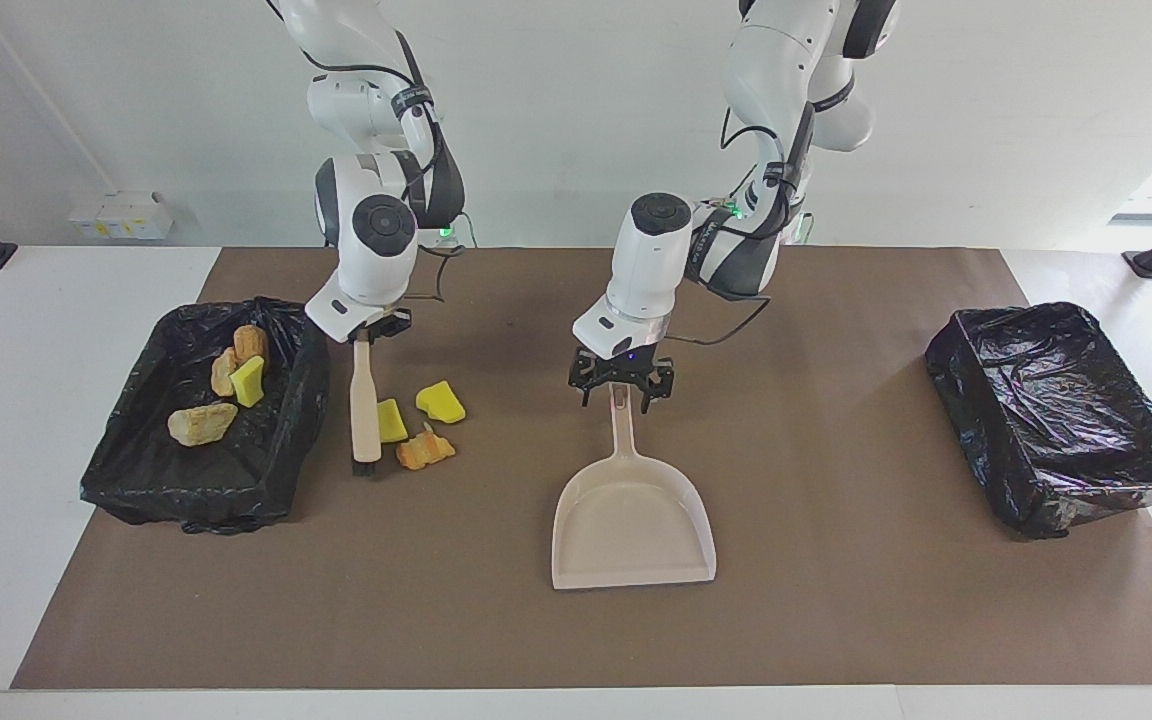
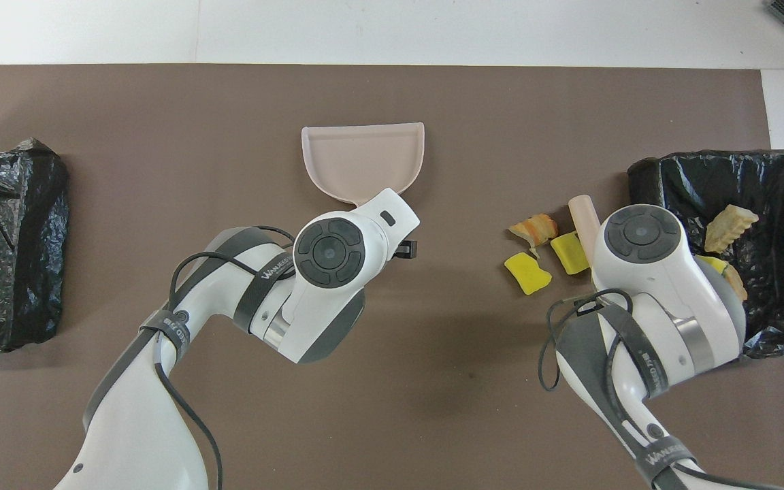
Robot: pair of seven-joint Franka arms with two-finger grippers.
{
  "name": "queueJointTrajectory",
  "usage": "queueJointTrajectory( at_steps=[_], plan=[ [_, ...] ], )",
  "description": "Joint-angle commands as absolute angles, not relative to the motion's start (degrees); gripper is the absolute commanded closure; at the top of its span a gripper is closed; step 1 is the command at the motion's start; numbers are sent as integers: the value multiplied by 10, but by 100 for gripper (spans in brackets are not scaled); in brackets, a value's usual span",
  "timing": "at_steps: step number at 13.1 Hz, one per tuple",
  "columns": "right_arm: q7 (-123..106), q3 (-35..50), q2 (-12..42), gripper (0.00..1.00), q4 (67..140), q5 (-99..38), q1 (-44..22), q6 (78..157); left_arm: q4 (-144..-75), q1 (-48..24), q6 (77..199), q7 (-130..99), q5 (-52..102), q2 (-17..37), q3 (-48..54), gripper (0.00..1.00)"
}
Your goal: Sweep and dump trash in bin
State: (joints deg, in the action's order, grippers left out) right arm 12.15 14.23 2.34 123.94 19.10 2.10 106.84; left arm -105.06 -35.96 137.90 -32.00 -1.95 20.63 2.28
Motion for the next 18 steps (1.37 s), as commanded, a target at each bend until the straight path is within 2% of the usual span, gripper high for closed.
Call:
queueJointTrajectory(
  at_steps=[1,3,4,5,6,7,9,13,15,18],
  plan=[
    [115,152,34,100,1238,171,27,1076,-1058,-368,1392,-341,-36,203,12,27],
    [115,152,40,100,1231,120,24,1076,-1056,-367,1393,-340,-36,204,11,53],
    [115,154,42,100,1229,96,24,1076,-1057,-365,1397,-340,-41,205,11,74],
    [116,155,43,100,1224,71,19,1075,-1058,-365,1397,-340,-42,205,11,80],
    [117,154,46,100,1216,58,2,1070,-1058,-363,1396,-339,-43,206,11,92],
    [129,154,47,100,1209,50,-9,1064,-1058,-360,1393,-338,-43,206,11,100],
    [179,152,47,100,1200,62,-33,1059,-1058,-355,1390,-332,-44,205,9,100],
    [181,152,50,100,1193,87,-29,1059,-1051,-310,1374,-227,-55,186,7,100],
    [181,152,52,100,1188,87,-29,1059,-1042,-294,1327,-96,-55,171,6,100],
    [178,153,52,100,1192,82,-26,1059,-1016,-269,1268,-35,-54,162,6,100]
  ],
)
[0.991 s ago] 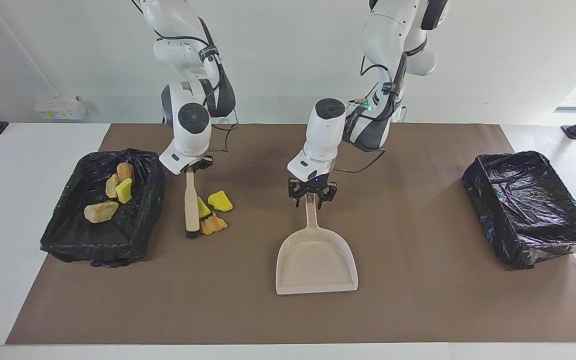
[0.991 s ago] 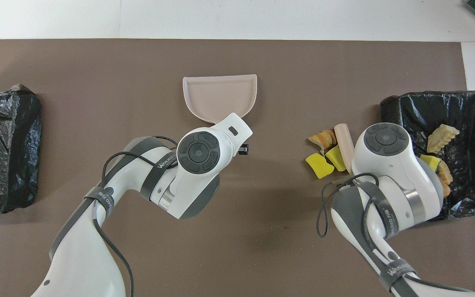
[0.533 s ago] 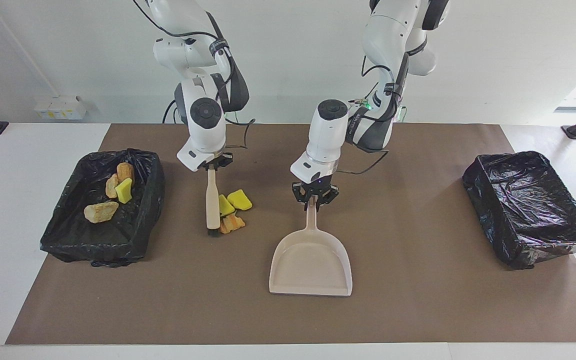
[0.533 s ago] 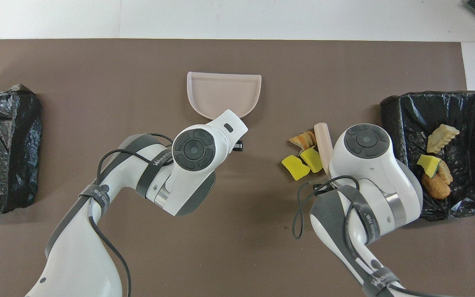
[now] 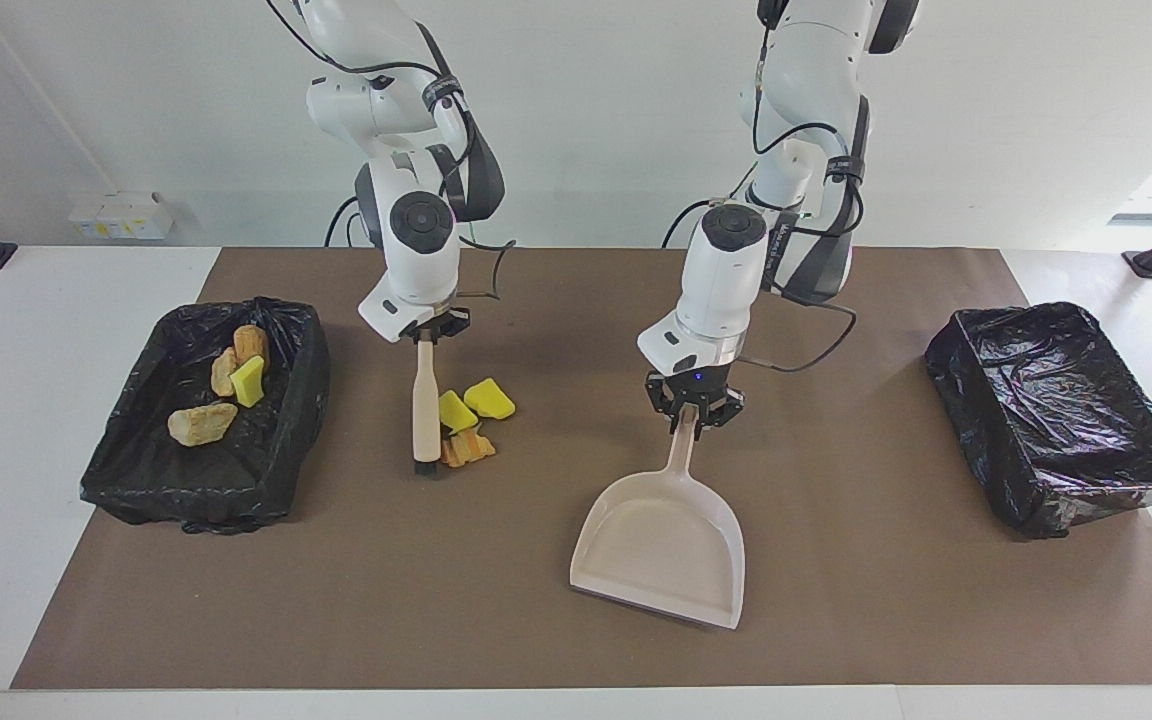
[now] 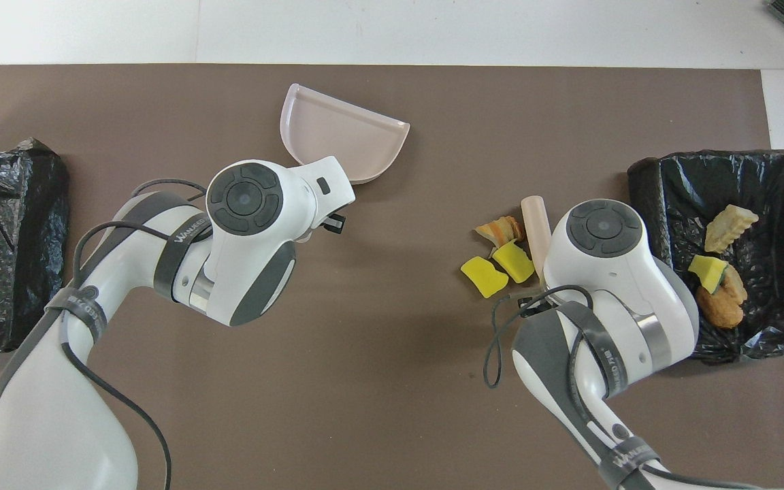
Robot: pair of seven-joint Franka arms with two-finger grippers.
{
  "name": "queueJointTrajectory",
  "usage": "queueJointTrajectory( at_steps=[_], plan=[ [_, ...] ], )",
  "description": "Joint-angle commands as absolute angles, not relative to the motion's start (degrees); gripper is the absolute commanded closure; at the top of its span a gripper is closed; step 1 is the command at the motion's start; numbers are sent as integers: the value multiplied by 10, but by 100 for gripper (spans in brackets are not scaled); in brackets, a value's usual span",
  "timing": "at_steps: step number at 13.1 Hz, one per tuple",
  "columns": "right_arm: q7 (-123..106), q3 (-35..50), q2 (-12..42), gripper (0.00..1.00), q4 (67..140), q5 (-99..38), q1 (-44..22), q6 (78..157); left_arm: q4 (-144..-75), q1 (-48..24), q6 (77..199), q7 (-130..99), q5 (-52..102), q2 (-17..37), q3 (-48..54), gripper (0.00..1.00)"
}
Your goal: Sweep and dump trash in bin
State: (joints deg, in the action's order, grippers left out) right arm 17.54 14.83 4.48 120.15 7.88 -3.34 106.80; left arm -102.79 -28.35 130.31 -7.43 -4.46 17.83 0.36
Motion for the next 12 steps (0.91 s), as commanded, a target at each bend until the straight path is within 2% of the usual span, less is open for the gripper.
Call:
queueJointTrajectory(
  at_steps=[1,5,9,12],
  plan=[
    [178,153,52,100,1194,78,-25,1060,-1017,-252,1258,14,-53,150,8,100],
    [174,154,45,100,1210,77,-33,1058,-1022,-200,1188,238,-19,107,8,100],
    [141,154,42,100,1232,84,-26,1070,-1030,-160,1113,505,-6,94,7,100],
    [147,155,50,100,1246,68,-35,1092,-1116,-149,1148,633,-4,49,7,100]
  ],
)
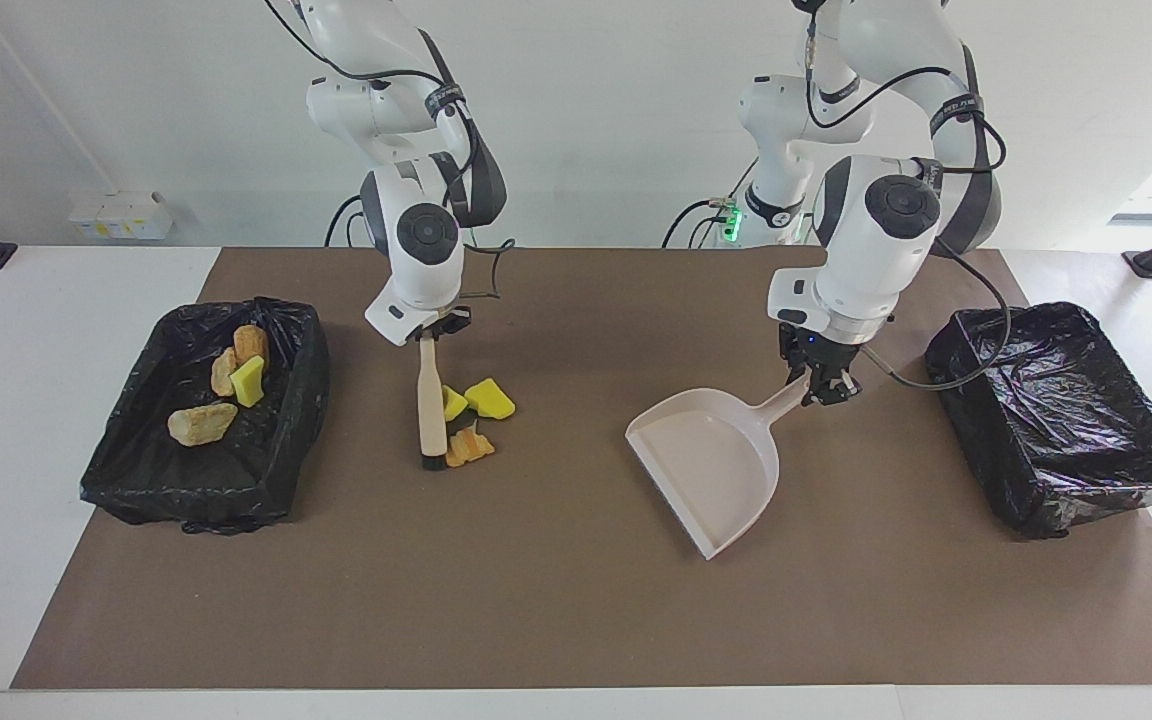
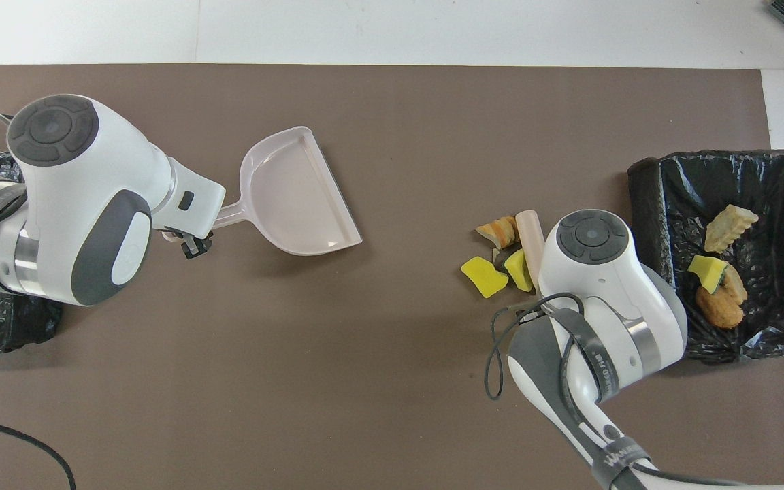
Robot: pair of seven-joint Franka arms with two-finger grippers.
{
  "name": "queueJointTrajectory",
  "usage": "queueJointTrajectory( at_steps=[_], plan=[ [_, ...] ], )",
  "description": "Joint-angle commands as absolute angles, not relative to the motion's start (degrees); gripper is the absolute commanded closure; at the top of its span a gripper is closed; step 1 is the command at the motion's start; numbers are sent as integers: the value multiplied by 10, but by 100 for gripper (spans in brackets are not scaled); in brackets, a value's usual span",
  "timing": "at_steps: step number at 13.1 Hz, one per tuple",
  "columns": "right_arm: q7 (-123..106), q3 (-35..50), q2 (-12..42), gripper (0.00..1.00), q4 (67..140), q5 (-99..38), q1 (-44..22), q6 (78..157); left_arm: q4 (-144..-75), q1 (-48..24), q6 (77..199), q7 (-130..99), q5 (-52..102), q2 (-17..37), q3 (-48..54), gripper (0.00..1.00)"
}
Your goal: Sweep and dump trash in bin
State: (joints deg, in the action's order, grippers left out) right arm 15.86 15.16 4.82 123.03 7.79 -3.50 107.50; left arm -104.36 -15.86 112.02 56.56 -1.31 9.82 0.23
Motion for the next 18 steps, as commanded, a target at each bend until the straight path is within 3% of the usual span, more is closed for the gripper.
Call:
queueJointTrajectory(
  at_steps=[1,3,8,13,15,18],
  plan=[
    [145,155,51,100,1246,34,-40,1094,-1148,-154,1175,646,-4,37,7,100],
    [149,154,50,100,1245,-27,-54,1097,-1191,-171,1220,642,-4,32,8,100],
    [190,154,62,100,1245,-123,-115,1140,-1208,-210,1250,612,-4,36,10,100],
    [190,155,68,100,1243,-264,-135,1180,-1238,-247,1312,610,-4,45,10,100],
    [189,154,74,100,1225,-342,-151,1180,-1249,-248,1341,606,5,45,11,100],
    [209,154,72,100,1185,-345,-153,1158,-1249,-248,1345,607,6,45,11,100]
  ],
)
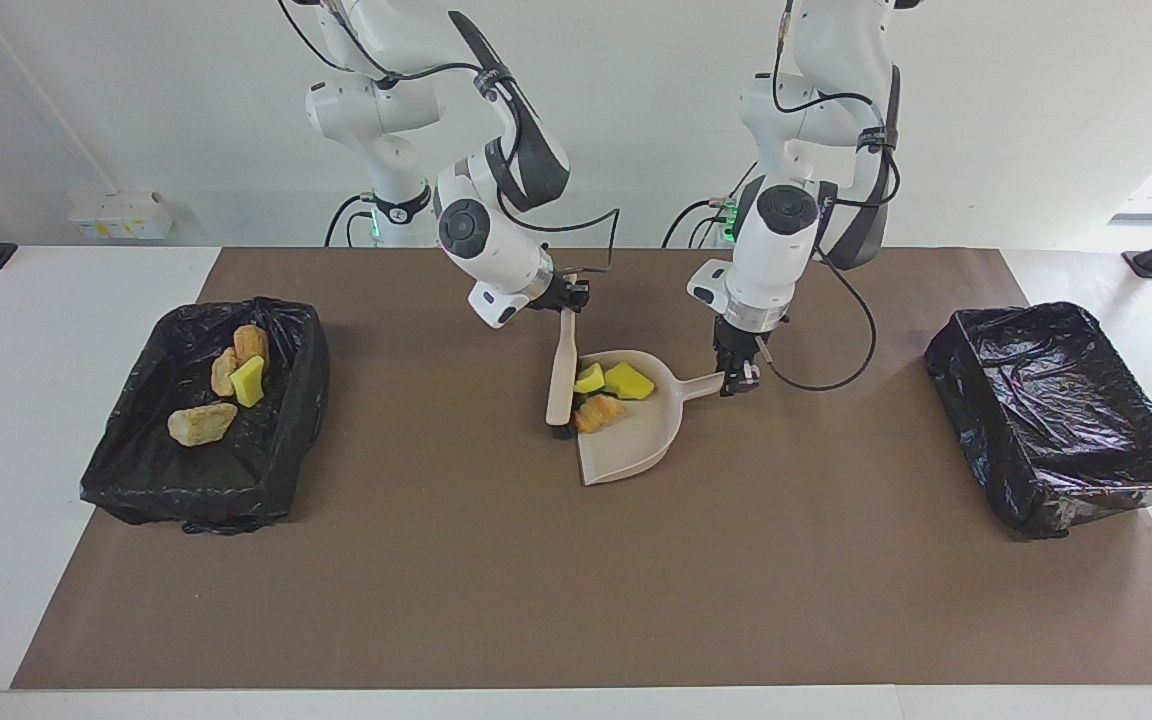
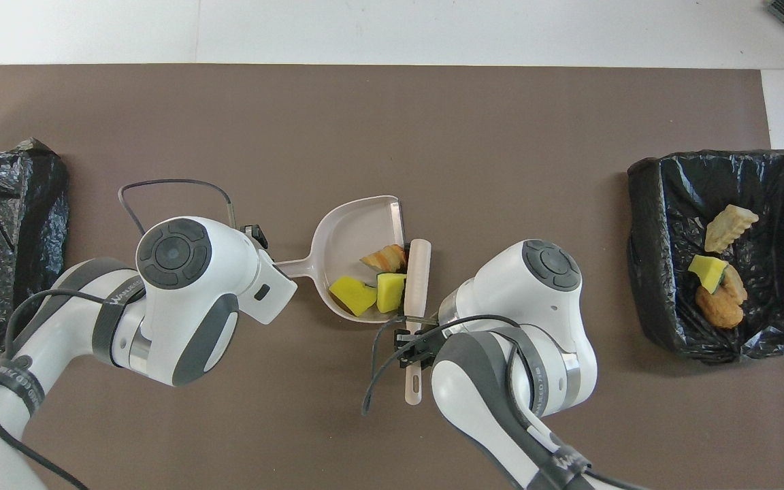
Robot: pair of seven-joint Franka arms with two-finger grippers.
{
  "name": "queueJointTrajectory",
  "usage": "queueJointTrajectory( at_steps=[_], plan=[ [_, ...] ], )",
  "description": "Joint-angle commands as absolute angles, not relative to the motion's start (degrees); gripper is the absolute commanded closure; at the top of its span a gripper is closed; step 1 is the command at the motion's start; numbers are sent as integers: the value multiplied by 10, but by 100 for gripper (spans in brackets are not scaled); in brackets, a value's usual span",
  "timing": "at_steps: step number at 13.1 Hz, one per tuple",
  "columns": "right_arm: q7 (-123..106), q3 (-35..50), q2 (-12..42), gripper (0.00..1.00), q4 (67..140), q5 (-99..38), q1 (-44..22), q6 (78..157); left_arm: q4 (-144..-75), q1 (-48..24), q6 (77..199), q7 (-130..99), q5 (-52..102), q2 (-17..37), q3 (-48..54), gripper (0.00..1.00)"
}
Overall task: Sweep and dump trash in bin
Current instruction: 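Sweep the sponge pieces into the dustpan with the right gripper's brush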
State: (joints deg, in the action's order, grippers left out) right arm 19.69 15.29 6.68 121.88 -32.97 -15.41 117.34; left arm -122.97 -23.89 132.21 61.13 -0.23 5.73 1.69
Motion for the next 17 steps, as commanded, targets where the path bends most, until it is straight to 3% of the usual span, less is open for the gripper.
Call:
queueJointTrajectory(
  at_steps=[1,6,11,14,17],
  plan=[
    [210,152,70,100,1171,-336,-152,1130,-1249,-248,1346,607,6,45,11,100],
    [216,148,62,100,1088,-212,-145,979,-1251,-240,1358,628,24,47,11,100],
    [248,151,41,100,1006,-95,-147,813,-1251,-201,1358,772,149,49,9,100],
    [257,147,-6,100,1010,-99,-132,771,-1242,-177,1347,821,204,49,8,100],
    [301,148,-52,100,1094,-160,-129,821,-1197,-139,1274,848,206,48,7,100]
  ],
)
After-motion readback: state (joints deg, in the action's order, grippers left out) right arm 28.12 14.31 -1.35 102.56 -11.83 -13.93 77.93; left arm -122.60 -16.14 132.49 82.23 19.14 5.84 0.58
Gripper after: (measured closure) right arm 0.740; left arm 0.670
